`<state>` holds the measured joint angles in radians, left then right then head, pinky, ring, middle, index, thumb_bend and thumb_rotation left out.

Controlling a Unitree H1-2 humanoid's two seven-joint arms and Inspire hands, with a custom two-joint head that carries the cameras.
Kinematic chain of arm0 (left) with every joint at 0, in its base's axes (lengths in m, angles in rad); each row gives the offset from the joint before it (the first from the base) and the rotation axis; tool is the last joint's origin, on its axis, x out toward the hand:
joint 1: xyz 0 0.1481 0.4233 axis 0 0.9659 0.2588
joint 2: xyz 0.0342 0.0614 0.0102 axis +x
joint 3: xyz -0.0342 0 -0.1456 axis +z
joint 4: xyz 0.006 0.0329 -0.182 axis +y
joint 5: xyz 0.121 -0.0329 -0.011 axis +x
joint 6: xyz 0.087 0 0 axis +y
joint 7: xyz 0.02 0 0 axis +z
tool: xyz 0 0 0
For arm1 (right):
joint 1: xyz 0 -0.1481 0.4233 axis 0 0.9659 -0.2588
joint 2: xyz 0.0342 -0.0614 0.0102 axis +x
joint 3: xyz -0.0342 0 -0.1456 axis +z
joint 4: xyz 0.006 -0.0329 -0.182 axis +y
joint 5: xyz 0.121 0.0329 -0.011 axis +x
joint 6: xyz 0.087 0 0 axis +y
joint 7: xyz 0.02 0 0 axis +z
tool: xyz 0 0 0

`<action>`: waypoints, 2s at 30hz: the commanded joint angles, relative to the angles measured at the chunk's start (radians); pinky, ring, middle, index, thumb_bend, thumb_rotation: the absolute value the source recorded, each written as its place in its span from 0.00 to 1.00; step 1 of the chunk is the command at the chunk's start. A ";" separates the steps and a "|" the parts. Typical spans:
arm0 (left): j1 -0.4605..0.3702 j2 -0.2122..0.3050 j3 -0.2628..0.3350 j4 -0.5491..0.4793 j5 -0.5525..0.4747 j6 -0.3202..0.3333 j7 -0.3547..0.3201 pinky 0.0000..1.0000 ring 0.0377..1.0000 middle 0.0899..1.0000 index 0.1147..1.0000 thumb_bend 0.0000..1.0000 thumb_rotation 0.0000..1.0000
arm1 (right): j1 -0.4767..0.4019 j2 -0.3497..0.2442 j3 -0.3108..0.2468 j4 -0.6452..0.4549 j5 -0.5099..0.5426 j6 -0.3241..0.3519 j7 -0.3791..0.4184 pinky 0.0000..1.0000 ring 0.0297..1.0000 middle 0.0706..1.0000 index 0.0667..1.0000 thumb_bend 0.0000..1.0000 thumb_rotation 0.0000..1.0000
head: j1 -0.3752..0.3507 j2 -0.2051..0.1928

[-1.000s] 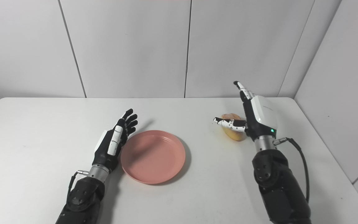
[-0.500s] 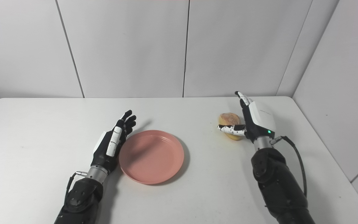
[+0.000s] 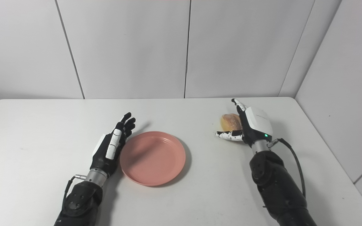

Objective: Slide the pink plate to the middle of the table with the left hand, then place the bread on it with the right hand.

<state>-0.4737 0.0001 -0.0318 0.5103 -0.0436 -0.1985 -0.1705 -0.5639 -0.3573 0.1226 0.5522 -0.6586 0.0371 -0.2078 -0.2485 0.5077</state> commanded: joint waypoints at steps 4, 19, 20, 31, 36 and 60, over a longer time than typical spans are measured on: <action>0.017 0.005 -0.001 -0.006 0.002 0.003 0.007 1.00 0.96 0.95 0.94 0.76 1.00 | -0.051 -0.020 0.000 -0.009 0.031 -0.011 -0.013 0.54 0.66 0.77 0.82 0.69 0.27 | 0.001 0.002; 0.014 -0.001 0.003 0.005 -0.005 -0.008 0.008 0.99 0.95 0.94 0.93 0.75 1.00 | -0.039 -0.031 0.012 -0.012 0.063 -0.054 -0.050 0.43 0.52 0.45 0.61 0.54 0.00 | 0.000 0.007; 0.014 -0.001 0.003 0.006 -0.005 -0.010 0.008 0.99 0.95 0.94 0.93 0.75 1.00 | -0.039 -0.031 0.012 -0.014 0.064 -0.056 -0.051 0.44 0.52 0.45 0.60 0.54 0.00 | 0.000 0.008; 0.010 -0.004 0.005 0.010 -0.007 -0.010 0.008 0.99 0.95 0.94 0.92 0.76 1.00 | -0.027 -0.023 0.005 -0.056 0.073 -0.128 -0.121 0.38 0.44 0.41 0.49 0.51 0.00 | 0.006 0.014; 0.009 -0.003 0.002 0.010 0.000 -0.013 0.013 0.97 0.95 0.93 0.92 0.76 1.00 | -0.007 0.004 -0.002 -0.170 0.086 -0.126 -0.116 0.36 0.42 0.41 0.49 0.51 0.00 | 0.008 0.014; 0.008 0.010 -0.006 -0.017 0.006 0.017 0.004 1.00 0.98 0.96 0.97 0.78 1.00 | 0.021 0.164 0.092 -0.430 0.126 -0.176 0.001 0.35 0.39 0.40 0.50 0.51 0.00 | 0.019 0.025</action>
<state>-0.4695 0.0039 -0.0358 0.4987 -0.0402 -0.1749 -0.1702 -0.5191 -0.1947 0.2163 0.1514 -0.5283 -0.0792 -0.2004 -0.2301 0.5323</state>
